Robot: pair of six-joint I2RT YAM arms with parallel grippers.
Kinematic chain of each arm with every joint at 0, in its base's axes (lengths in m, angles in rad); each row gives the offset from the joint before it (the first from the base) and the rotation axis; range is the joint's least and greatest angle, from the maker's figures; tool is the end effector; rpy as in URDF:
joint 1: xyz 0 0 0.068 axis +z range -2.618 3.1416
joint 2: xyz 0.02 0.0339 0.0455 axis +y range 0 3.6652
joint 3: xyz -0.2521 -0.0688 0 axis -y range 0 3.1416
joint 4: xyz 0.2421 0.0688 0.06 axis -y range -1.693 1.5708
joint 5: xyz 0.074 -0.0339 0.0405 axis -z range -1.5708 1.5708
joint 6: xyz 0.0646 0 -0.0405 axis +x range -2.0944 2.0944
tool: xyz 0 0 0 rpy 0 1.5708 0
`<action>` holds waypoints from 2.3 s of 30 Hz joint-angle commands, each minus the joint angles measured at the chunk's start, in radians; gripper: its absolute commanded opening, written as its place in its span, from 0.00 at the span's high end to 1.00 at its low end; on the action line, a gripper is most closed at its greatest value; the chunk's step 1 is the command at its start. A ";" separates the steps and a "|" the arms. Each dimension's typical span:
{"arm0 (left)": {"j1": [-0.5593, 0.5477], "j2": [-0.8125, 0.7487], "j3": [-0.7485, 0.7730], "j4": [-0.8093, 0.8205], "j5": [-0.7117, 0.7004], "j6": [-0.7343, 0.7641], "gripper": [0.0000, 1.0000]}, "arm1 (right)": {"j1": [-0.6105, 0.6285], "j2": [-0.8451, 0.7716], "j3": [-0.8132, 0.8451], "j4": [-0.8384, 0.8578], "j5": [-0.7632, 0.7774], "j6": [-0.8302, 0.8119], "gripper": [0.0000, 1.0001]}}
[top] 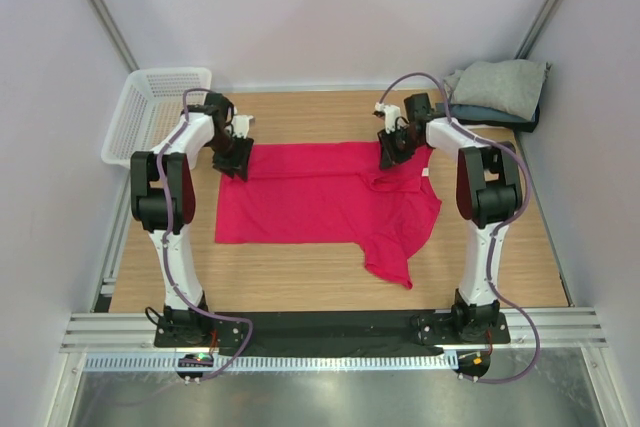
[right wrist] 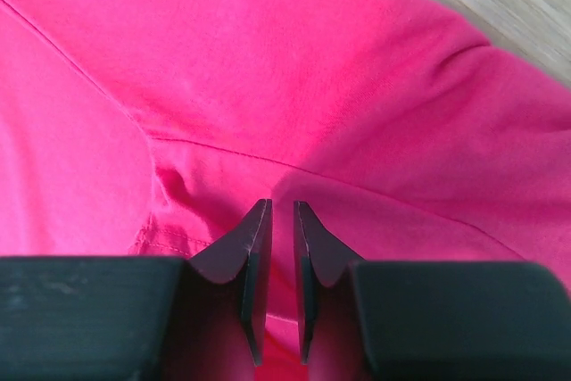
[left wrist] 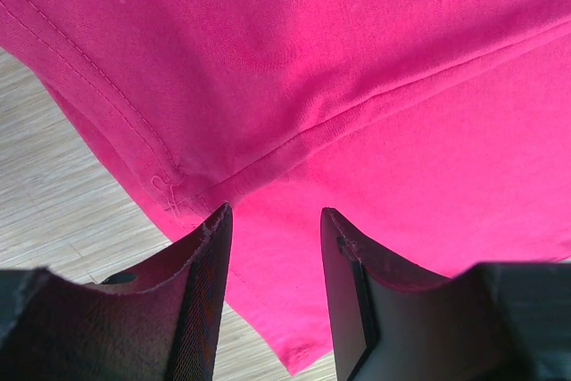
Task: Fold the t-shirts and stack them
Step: Fold the tshirt
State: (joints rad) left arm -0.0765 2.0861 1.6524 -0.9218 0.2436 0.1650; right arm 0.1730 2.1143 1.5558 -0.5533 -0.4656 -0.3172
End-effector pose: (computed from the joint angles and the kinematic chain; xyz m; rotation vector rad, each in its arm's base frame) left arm 0.4159 -0.0475 0.1520 0.3870 2.8715 -0.3404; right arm 0.4342 0.1053 0.1338 -0.7698 2.4848 0.5705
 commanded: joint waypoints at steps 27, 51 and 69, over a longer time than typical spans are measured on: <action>-0.002 -0.012 0.104 0.005 0.043 -0.019 0.55 | -0.021 -0.353 -0.310 0.024 0.016 0.073 0.76; -0.002 0.314 0.426 -0.103 -0.046 -0.042 0.52 | -0.098 -0.001 -0.020 0.061 0.257 0.058 0.65; -0.072 0.453 0.788 -0.077 -0.177 -0.024 0.46 | -0.104 0.078 0.156 0.064 0.292 0.027 0.64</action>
State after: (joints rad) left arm -0.1314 2.5725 2.4058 -1.0252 0.1223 0.1383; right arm 0.0772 2.2112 1.6928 -0.4759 -0.2173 -0.2607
